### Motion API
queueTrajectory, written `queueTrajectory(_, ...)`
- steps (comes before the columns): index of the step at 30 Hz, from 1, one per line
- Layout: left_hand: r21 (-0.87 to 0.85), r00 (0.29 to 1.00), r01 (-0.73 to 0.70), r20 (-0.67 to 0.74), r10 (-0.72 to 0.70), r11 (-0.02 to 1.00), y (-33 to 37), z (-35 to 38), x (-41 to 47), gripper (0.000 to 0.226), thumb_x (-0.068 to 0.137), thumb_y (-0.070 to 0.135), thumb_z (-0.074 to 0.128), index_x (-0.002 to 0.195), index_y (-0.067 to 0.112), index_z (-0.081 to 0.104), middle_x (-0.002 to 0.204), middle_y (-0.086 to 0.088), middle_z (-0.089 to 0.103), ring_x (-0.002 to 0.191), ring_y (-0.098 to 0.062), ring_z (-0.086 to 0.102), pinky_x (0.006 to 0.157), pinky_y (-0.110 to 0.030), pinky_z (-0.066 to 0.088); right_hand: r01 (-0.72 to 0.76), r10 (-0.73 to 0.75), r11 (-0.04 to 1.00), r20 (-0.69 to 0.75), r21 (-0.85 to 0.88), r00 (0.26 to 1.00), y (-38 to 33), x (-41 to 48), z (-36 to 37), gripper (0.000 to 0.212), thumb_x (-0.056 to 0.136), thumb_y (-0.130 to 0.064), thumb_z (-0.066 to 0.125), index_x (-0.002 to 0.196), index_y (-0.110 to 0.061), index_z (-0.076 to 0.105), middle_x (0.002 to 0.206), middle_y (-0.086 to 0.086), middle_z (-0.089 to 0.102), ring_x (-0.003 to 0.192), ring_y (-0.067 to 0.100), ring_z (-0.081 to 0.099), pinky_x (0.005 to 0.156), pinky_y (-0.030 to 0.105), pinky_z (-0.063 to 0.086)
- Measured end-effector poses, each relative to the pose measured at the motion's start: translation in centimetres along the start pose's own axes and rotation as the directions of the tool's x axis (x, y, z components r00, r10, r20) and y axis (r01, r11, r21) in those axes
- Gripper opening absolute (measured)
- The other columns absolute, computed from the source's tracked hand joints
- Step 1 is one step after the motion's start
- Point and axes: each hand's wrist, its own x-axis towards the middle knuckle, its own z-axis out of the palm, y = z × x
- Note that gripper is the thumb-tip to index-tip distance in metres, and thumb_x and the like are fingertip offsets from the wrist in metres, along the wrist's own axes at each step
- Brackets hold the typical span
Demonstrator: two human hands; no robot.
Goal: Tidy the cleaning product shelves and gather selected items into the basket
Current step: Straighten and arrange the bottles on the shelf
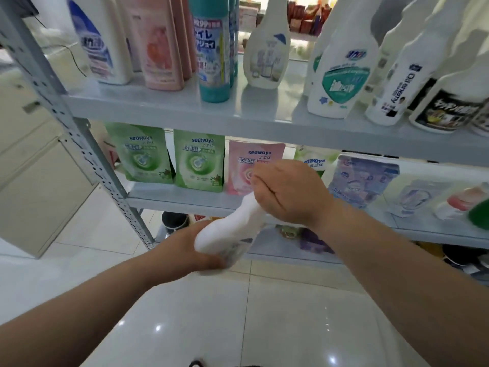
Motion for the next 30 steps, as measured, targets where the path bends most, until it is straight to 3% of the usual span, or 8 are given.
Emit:
queueTrajectory(3, -0.063, 0.997, -0.025, 0.065, 0.029, 0.998, 0.4, -2.9, 0.2, 0.070, 0.055, 0.046, 0.088, 0.113, 0.070, 0.057, 0.114, 0.023, 0.071, 0.104, -0.002, 0.069, 0.079, -0.022, 0.060, 0.033, -0.032, 0.998, -0.020, 0.052, 0.999, -0.3, 2.0, -0.5, 0.038, 0.099, -0.030, 0.038, 0.080, -0.006, 0.061, 0.068, 0.007, 0.058, 0.060, 0.020, 0.041, 0.053, 0.033, 0.031)
queueTrajectory(5, -0.110, 0.999, -0.038, 0.019, 0.040, 0.993, 0.5, -4.1, 0.5, 0.070, 0.055, 0.043, 0.089, 0.114, 0.066, 0.060, 0.113, 0.011, 0.075, 0.102, -0.014, 0.073, 0.083, -0.038, 0.063, -0.090, 0.099, 0.973, -0.034, 0.213, 0.994, -0.5, 3.0, -0.6, 0.032, 0.098, -0.040, 0.044, 0.093, -0.013, 0.060, 0.078, 0.001, 0.061, 0.066, 0.014, 0.045, 0.058, 0.034, 0.037)
queueTrajectory(9, -0.226, 0.983, -0.171, -0.104, 0.150, 0.959, 1.7, -5.3, 1.3, 0.067, 0.058, 0.063, 0.090, 0.116, 0.064, 0.057, 0.112, 0.008, 0.076, 0.098, -0.018, 0.075, 0.082, -0.040, 0.063, -0.415, 0.449, 0.685, 0.100, 0.599, 0.888, -1.8, 2.3, 0.5, 0.039, 0.087, -0.062, 0.060, 0.123, -0.053, 0.047, 0.101, -0.014, 0.063, 0.089, 0.013, 0.066, 0.074, 0.027, 0.056)
queueTrajectory(16, -0.357, 0.929, -0.357, -0.230, 0.290, 0.863, 7.9, -6.3, 4.7, 0.028, 0.076, 0.052, 0.059, 0.103, 0.051, 0.057, 0.103, 0.012, 0.067, 0.083, -0.018, 0.069, 0.072, -0.042, 0.059, -0.374, 0.620, 0.474, 0.000, 0.797, 0.785, -3.2, 2.0, 2.4, 0.059, 0.084, -0.050, 0.076, 0.129, -0.063, 0.040, 0.115, -0.023, 0.068, 0.105, 0.003, 0.070, 0.077, 0.020, 0.059)
queueTrajectory(21, -0.327, 0.927, -0.357, -0.238, 0.289, 0.875, 13.2, -7.8, 8.1, 0.031, 0.078, 0.046, 0.054, 0.109, 0.043, 0.057, 0.100, 0.006, 0.071, 0.085, -0.018, 0.071, 0.077, -0.049, 0.063, -0.333, 0.670, 0.474, -0.088, 0.815, 0.737, 0.8, 5.5, -0.5, 0.078, 0.075, -0.042, 0.082, 0.139, -0.058, 0.041, 0.119, -0.018, 0.071, 0.109, 0.008, 0.071, 0.084, 0.036, 0.063)
queueTrajectory(24, 0.156, 0.824, -0.435, -0.328, 0.462, 0.887, 14.6, -9.3, 10.4, 0.038, 0.079, 0.063, 0.047, 0.113, 0.047, 0.052, 0.104, 0.026, 0.067, 0.095, 0.005, 0.064, 0.074, -0.014, 0.052, -0.278, 0.625, 0.588, -0.208, 0.760, 0.753, 3.2, 7.8, -2.4, 0.071, 0.078, -0.032, 0.080, 0.122, -0.074, 0.043, 0.115, -0.024, 0.070, 0.104, 0.000, 0.070, 0.076, 0.023, 0.061)
queueTrajectory(27, 0.715, 0.714, -0.235, -0.333, 0.616, 0.659, 12.3, -9.3, 12.7, 0.060, 0.088, 0.060, 0.044, 0.136, 0.025, 0.053, 0.131, 0.006, 0.060, 0.121, -0.015, 0.056, 0.105, -0.037, 0.046, -0.281, 0.604, 0.655, -0.262, 0.702, 0.752, 5.7, 9.8, -3.3, 0.077, 0.081, -0.025, 0.079, 0.113, -0.082, 0.038, 0.112, -0.033, 0.066, 0.103, -0.009, 0.065, 0.073, 0.010, 0.054)
queueTrajectory(30, 0.928, 0.739, -0.047, -0.216, 0.639, 0.369, 9.6, -8.0, 14.2, 0.074, 0.085, 0.061, 0.040, 0.140, 0.014, 0.056, 0.136, -0.006, 0.061, 0.128, -0.031, 0.057, 0.112, -0.063, 0.039, -0.304, 0.593, 0.673, -0.247, 0.674, 0.766, 8.3, 11.3, -2.6, 0.083, 0.086, -0.015, 0.081, 0.115, -0.080, 0.038, 0.113, -0.032, 0.064, 0.104, -0.011, 0.063, 0.077, 0.005, 0.051)
